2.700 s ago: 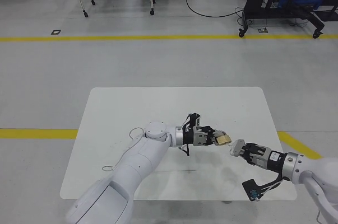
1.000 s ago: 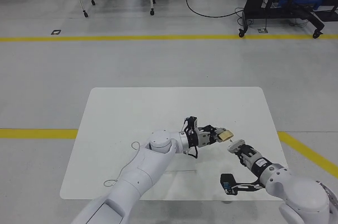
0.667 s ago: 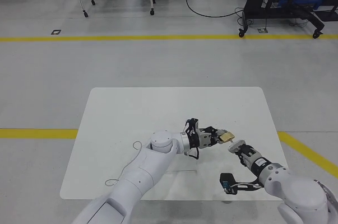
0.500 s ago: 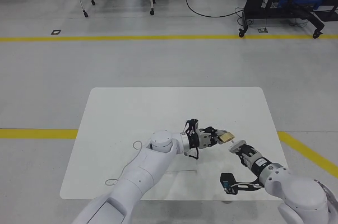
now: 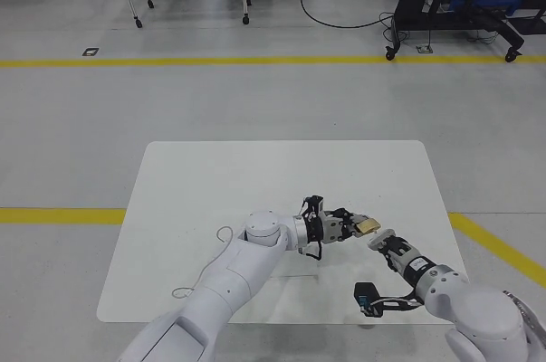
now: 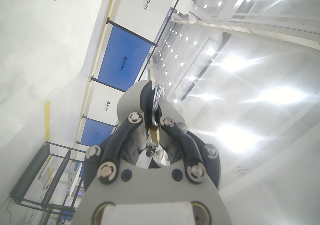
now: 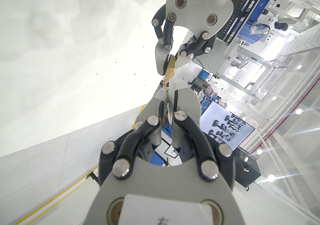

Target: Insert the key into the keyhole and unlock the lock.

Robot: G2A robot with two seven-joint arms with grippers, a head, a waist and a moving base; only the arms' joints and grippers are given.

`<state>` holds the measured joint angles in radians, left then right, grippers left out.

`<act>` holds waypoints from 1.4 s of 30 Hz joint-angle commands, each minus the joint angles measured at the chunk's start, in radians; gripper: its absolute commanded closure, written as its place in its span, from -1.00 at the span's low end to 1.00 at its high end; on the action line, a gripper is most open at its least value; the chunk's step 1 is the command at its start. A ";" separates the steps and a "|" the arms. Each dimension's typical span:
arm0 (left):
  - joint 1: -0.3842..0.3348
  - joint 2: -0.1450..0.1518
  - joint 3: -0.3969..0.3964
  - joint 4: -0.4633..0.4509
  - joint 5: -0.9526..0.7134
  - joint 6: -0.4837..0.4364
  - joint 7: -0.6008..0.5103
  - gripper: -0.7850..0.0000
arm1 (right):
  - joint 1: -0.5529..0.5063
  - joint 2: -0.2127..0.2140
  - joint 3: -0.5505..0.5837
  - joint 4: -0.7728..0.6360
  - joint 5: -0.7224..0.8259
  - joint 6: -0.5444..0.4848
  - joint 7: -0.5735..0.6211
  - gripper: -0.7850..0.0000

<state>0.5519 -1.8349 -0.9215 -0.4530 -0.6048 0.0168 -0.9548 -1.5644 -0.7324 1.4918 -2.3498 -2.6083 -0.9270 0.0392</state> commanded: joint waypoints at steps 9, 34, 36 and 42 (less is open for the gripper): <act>-0.008 -0.005 -0.005 0.017 0.004 -0.005 -0.002 1.00 | -0.005 -0.004 0.006 0.000 -0.006 0.006 0.001 1.00; -0.018 -0.012 -0.008 0.032 0.028 0.012 -0.062 1.00 | -0.011 -0.006 0.020 0.000 -0.031 0.012 -0.076 1.00; -0.022 -0.010 -0.013 0.035 0.025 0.011 -0.066 1.00 | -0.017 -0.005 0.032 0.000 -0.031 0.017 -0.089 1.00; -0.043 0.007 -0.042 0.040 0.029 0.008 -0.083 1.00 | -0.062 0.003 0.133 0.000 -0.003 0.052 -0.194 1.00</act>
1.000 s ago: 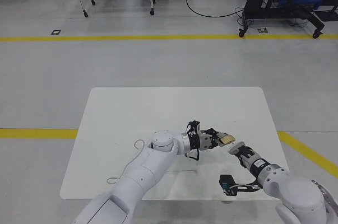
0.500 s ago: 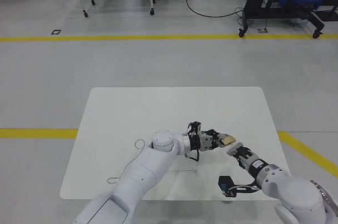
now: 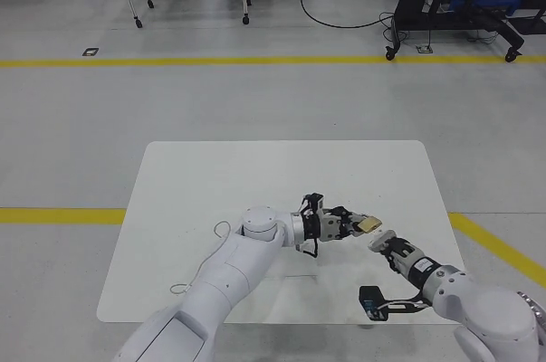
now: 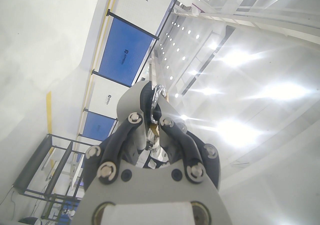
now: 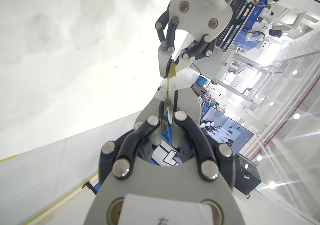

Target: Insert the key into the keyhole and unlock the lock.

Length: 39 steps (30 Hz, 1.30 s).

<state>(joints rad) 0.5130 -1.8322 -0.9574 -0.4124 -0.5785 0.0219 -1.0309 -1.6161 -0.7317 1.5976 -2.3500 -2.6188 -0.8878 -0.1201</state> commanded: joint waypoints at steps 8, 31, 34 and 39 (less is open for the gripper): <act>-0.033 0.029 0.002 -0.011 0.082 0.088 -0.082 1.00 | -0.100 0.035 0.198 0.047 -0.096 0.251 -0.461 1.00; 0.064 0.064 -0.008 -0.201 0.133 0.141 -0.070 1.00 | -0.054 0.046 0.171 0.199 0.041 0.335 -0.720 1.00; 0.074 0.067 -0.007 -0.221 0.137 0.150 -0.069 1.00 | -0.047 0.047 0.156 0.208 0.032 0.320 -0.702 1.00; 0.087 0.075 -0.012 -0.247 0.142 0.157 -0.061 1.00 | -0.030 0.050 0.133 0.219 0.033 0.308 -0.696 1.00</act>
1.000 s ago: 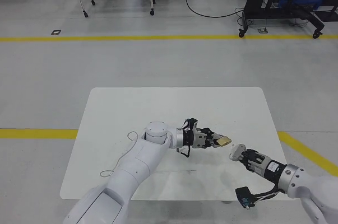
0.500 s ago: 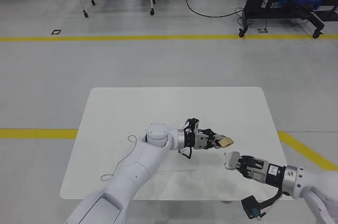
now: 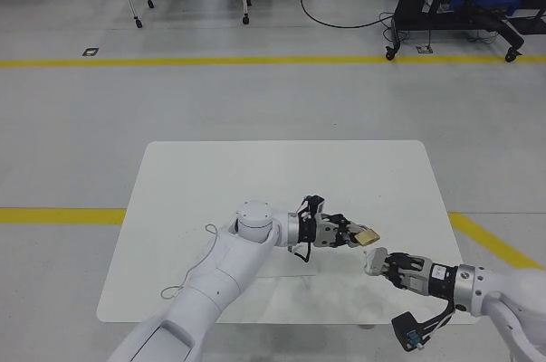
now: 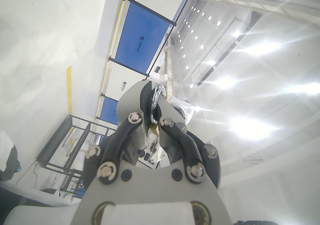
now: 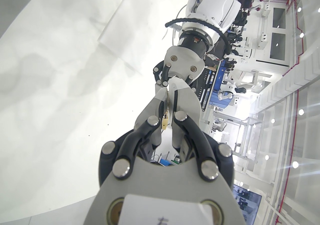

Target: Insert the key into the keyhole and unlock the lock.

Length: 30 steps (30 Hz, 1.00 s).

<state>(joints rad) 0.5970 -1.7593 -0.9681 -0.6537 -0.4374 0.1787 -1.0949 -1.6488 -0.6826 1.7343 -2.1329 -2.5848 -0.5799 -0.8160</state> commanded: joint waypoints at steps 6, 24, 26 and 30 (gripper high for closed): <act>0.016 0.010 -0.003 -0.034 0.011 0.013 0.009 1.00 | 0.013 0.002 -0.015 0.012 0.011 -0.003 0.017 1.00; 0.034 0.024 0.012 -0.084 0.033 0.040 0.022 1.00 | -0.013 0.006 0.019 0.037 0.054 0.001 0.038 1.00; 0.035 0.025 0.015 -0.087 0.036 0.042 0.023 1.00 | -0.013 0.006 0.019 0.038 0.055 0.003 0.039 1.00; 0.036 0.027 0.020 -0.092 0.041 0.044 0.028 1.00 | -0.015 0.007 0.018 0.040 0.057 0.004 0.043 1.00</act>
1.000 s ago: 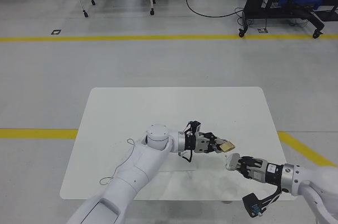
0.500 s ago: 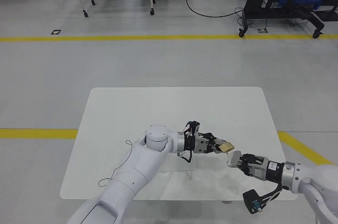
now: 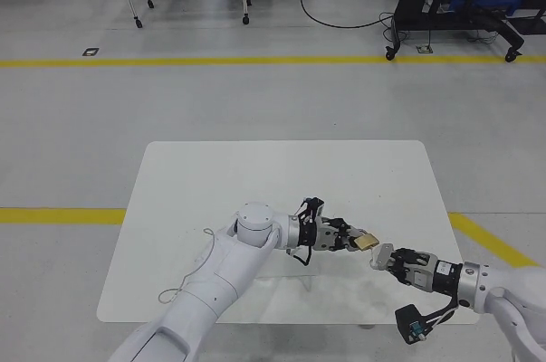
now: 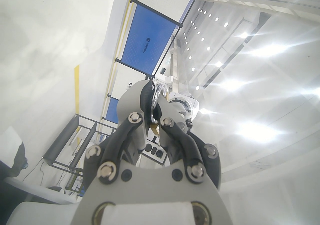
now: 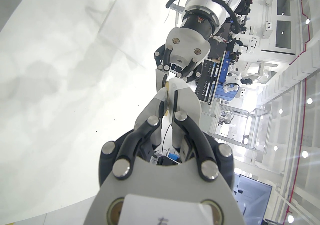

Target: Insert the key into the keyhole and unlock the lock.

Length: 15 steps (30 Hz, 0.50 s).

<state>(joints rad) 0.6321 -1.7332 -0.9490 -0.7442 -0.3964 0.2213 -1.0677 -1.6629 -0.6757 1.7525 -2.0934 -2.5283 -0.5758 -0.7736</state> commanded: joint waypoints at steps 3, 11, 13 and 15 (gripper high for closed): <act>0.001 0.002 0.003 -0.004 -0.002 0.003 -0.001 1.00 | -0.001 0.002 -0.002 0.002 -0.002 0.000 -0.002 1.00; -0.001 0.006 0.002 -0.008 -0.009 0.006 -0.002 1.00 | 0.003 0.006 -0.003 0.003 -0.009 -0.002 -0.008 1.00; 0.000 0.007 0.002 -0.010 -0.011 0.005 -0.001 1.00 | 0.003 0.007 -0.002 0.004 -0.010 -0.003 -0.007 1.00; 0.000 0.008 0.004 -0.011 -0.010 0.006 -0.002 1.00 | 0.005 0.007 -0.002 0.006 -0.008 -0.005 -0.008 1.00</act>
<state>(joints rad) 0.6317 -1.7253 -0.9464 -0.7547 -0.4077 0.2265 -1.0691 -1.6594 -0.6686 1.7508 -2.0888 -2.5376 -0.5797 -0.7813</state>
